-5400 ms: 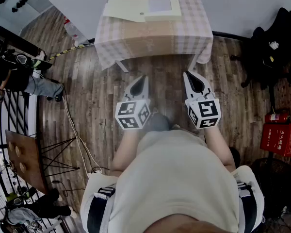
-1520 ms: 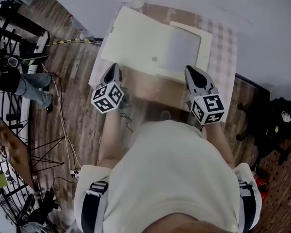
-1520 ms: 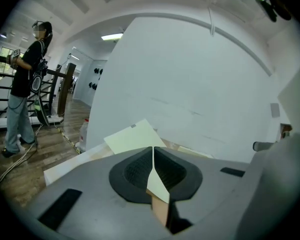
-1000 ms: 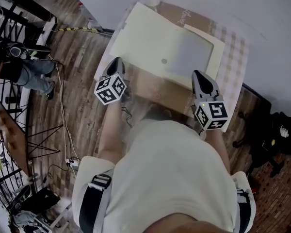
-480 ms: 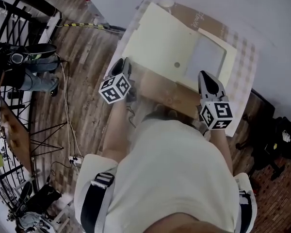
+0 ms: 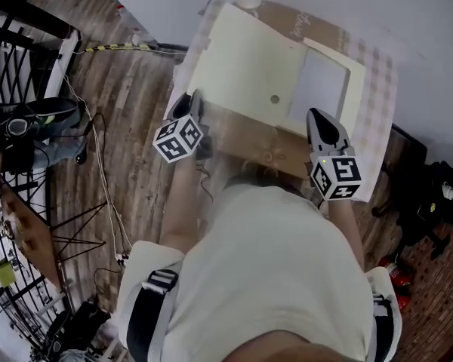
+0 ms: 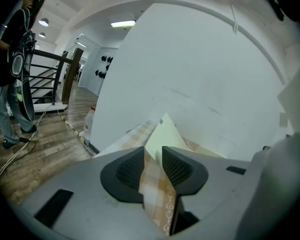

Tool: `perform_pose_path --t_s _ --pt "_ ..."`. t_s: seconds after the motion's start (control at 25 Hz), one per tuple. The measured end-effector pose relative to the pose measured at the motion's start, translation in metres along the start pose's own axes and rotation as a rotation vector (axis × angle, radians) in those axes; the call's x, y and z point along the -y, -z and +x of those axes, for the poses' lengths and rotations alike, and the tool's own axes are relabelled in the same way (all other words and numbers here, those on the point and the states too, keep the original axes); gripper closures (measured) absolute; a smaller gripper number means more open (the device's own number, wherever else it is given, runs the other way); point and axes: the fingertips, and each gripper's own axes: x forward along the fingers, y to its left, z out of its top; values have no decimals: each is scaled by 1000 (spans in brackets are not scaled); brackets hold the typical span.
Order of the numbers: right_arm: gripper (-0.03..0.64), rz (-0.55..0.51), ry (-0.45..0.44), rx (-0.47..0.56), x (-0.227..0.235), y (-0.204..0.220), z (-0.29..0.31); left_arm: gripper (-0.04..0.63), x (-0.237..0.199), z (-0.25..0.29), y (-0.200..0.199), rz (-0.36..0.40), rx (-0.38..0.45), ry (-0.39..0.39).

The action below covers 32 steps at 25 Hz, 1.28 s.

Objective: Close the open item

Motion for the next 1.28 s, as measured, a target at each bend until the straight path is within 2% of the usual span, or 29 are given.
perform_pose_path --t_s 0.32,0.76,1.12,1.28 --pt "617 8 38 -14 1 10 -1 532 7 3 -5 -17 4 53" --pt "617 -4 -19 14 3 5 6 568 41 -13 -20 12 49 106" --pt "617 -40 -80 14 44 2 -28 588 95 -40 -29 2 151 48" --pt "617 -40 -91 19 65 2 -44 588 126 -52 -30 17 182 50"
